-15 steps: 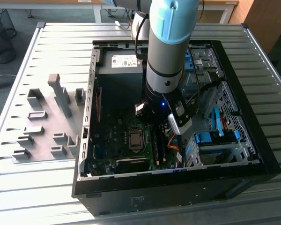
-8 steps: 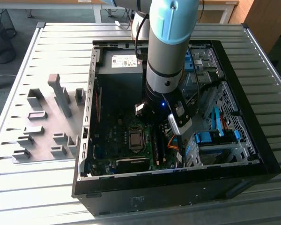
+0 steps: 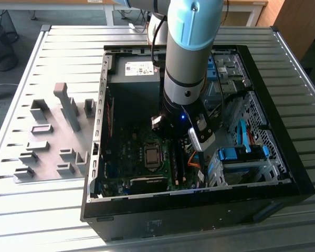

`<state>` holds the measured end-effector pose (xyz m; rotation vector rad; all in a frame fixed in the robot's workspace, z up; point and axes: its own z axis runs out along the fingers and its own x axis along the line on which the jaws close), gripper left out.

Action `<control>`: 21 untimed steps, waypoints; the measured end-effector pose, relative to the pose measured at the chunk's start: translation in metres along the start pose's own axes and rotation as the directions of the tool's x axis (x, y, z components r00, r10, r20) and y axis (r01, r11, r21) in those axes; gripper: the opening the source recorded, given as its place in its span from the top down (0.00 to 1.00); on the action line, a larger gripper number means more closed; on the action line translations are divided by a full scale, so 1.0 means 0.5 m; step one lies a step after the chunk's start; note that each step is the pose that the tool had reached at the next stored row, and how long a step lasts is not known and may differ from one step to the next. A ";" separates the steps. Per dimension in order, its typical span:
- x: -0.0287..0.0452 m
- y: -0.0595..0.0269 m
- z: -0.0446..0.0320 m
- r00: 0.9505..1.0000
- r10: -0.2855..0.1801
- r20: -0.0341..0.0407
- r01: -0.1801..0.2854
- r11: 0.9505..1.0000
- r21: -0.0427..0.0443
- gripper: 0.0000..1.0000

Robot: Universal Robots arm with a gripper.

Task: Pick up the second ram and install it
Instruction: 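Insert the second ram into the second slot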

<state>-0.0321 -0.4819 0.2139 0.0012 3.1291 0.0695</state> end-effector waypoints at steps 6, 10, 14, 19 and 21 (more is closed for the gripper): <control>0.000 -0.001 0.000 1.000 0.002 0.000 -0.002 1.000 -0.008 0.86; 0.000 -0.001 0.000 1.000 0.004 0.000 -0.004 1.000 -0.010 0.86; -0.001 -0.002 0.000 1.000 0.013 0.001 -0.013 1.000 -0.009 0.86; -0.003 -0.002 0.000 1.000 0.024 0.001 -0.024 1.000 -0.009 0.86; -0.004 -0.002 0.000 1.000 0.029 0.001 -0.029 1.000 -0.009 0.86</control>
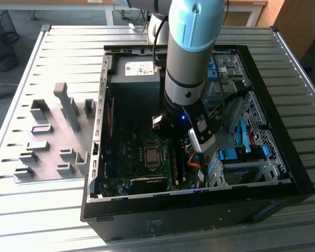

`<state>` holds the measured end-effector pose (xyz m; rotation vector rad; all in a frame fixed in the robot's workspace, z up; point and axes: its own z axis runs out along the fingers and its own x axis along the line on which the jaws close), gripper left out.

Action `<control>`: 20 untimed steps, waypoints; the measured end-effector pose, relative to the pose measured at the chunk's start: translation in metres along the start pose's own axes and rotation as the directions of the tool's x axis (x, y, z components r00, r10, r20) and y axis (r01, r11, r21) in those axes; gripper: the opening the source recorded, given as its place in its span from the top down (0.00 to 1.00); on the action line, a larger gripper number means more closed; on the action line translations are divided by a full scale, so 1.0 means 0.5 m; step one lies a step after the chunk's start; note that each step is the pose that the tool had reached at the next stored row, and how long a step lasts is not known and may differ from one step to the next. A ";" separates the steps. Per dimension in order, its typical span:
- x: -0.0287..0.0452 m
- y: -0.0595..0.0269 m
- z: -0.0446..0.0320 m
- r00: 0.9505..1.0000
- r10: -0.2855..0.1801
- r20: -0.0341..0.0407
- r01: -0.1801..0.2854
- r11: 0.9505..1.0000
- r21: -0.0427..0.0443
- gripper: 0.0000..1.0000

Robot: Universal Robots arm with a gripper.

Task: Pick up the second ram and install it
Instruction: 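Insert the second ram into the second slot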

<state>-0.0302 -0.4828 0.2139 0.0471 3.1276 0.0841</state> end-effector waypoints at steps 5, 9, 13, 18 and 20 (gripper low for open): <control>0.000 0.000 0.001 1.000 0.002 0.000 -0.002 1.000 0.000 0.86; 0.000 -0.001 0.002 1.000 0.002 0.000 -0.002 1.000 0.001 0.86; 0.000 -0.001 0.002 1.000 0.002 0.000 -0.002 1.000 0.003 0.86; 0.000 -0.001 0.002 1.000 0.002 0.000 -0.002 1.000 0.007 0.86; 0.000 -0.001 0.004 1.000 0.002 0.000 -0.002 1.000 0.006 0.86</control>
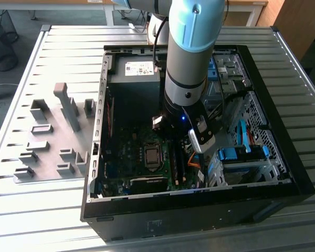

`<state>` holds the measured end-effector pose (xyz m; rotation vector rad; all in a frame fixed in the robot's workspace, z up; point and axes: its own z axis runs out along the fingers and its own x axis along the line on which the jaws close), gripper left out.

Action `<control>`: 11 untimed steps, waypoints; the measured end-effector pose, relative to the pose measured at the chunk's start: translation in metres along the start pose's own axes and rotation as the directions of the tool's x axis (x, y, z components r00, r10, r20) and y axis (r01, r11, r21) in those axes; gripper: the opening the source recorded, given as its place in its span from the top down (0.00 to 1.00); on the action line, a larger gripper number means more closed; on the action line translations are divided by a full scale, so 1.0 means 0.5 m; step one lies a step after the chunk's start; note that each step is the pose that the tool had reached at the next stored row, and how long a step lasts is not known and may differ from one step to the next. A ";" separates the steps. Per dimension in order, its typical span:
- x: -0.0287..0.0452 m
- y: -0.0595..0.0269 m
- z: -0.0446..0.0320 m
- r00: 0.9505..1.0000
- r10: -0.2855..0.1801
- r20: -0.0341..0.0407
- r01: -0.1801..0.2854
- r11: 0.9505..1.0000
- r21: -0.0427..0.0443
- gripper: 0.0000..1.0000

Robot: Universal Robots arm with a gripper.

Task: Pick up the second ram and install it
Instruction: 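Insert the second ram into the second slot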

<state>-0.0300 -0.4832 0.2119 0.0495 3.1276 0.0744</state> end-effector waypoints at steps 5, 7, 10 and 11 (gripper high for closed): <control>0.000 0.000 0.004 1.000 0.000 0.000 0.000 1.000 0.000 0.86; 0.000 0.000 0.004 1.000 0.000 0.000 0.000 1.000 0.000 0.86; 0.000 0.000 0.005 1.000 0.000 0.000 0.000 1.000 0.000 0.86; 0.000 0.000 0.005 1.000 0.000 0.000 0.000 1.000 0.000 0.85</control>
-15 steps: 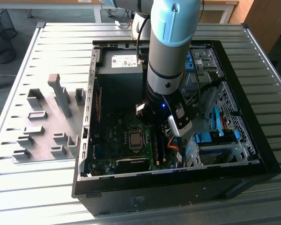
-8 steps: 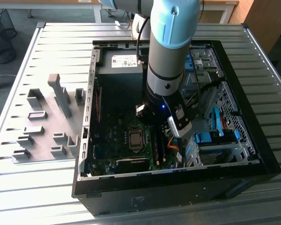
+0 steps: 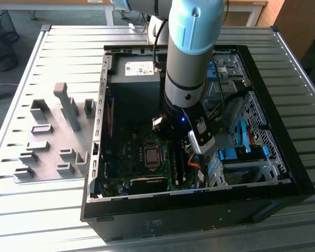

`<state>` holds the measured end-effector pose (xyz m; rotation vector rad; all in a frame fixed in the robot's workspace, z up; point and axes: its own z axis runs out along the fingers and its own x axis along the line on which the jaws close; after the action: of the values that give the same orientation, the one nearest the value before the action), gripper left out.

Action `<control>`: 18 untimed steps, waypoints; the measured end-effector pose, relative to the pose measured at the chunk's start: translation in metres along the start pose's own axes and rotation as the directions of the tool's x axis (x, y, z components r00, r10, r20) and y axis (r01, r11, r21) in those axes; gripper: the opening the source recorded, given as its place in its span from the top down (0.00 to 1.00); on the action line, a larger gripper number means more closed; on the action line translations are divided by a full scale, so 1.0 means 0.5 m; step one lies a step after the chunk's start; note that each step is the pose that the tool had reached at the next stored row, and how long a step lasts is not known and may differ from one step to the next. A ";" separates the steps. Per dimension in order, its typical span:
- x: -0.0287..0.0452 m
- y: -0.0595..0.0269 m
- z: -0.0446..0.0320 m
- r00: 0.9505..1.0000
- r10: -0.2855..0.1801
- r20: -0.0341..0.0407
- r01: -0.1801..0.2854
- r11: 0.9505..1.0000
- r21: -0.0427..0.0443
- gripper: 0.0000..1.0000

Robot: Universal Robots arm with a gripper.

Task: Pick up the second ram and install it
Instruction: 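Insert the second ram into the second slot, then press down the second ram until it locks into place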

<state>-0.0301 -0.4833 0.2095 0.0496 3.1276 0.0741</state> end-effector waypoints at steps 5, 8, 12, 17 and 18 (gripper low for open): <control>0.000 0.001 -0.017 1.000 0.000 0.000 0.000 1.000 0.000 0.79; 0.000 0.002 -0.043 1.000 0.000 0.000 0.000 1.000 0.000 0.79; 0.000 0.003 -0.052 1.000 0.000 0.000 0.000 1.000 0.000 0.80; 0.000 0.003 -0.053 1.000 0.000 0.000 0.000 1.000 0.000 0.90; 0.000 0.003 -0.053 1.000 0.000 0.000 0.000 1.000 0.000 0.90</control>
<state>-0.0302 -0.4833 0.2359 0.0496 3.1276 0.0742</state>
